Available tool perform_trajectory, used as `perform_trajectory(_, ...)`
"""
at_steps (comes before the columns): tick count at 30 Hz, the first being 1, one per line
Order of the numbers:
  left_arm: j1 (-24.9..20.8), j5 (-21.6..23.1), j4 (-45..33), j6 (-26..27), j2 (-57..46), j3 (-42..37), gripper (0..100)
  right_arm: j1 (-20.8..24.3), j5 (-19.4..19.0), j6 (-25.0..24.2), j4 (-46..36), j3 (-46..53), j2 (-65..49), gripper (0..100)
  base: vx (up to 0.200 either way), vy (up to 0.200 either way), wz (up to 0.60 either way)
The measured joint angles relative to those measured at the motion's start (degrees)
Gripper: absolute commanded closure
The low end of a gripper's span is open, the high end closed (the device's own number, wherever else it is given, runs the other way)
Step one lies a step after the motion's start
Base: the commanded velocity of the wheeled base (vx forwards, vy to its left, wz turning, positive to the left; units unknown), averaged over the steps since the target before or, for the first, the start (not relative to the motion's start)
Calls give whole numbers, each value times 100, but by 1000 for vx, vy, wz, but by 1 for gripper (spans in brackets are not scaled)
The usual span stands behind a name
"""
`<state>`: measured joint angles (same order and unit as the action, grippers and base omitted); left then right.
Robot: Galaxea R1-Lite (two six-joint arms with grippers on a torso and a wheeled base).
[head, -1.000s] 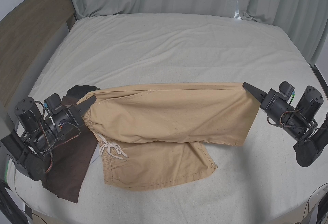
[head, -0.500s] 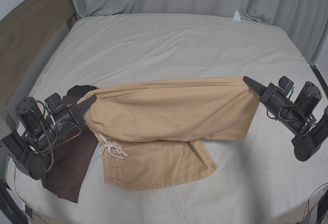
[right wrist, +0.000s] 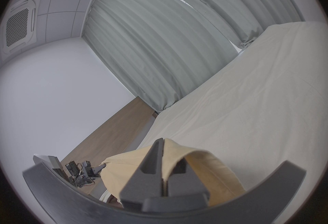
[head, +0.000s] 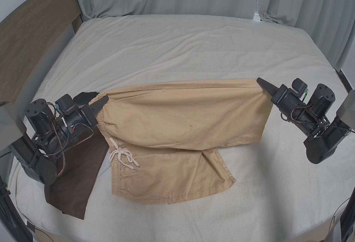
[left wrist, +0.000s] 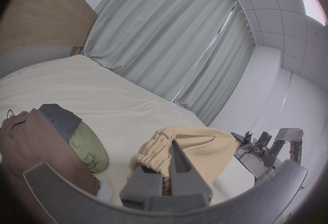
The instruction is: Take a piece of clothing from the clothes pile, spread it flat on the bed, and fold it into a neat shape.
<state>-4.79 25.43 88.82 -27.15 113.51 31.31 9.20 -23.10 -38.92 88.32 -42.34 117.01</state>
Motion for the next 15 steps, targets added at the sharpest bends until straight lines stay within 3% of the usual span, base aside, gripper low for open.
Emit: perform_trajectory(15,-99,-538,2,-6,827,922,100,-108,9,-188,-2,-970,920,100,0,0,0)
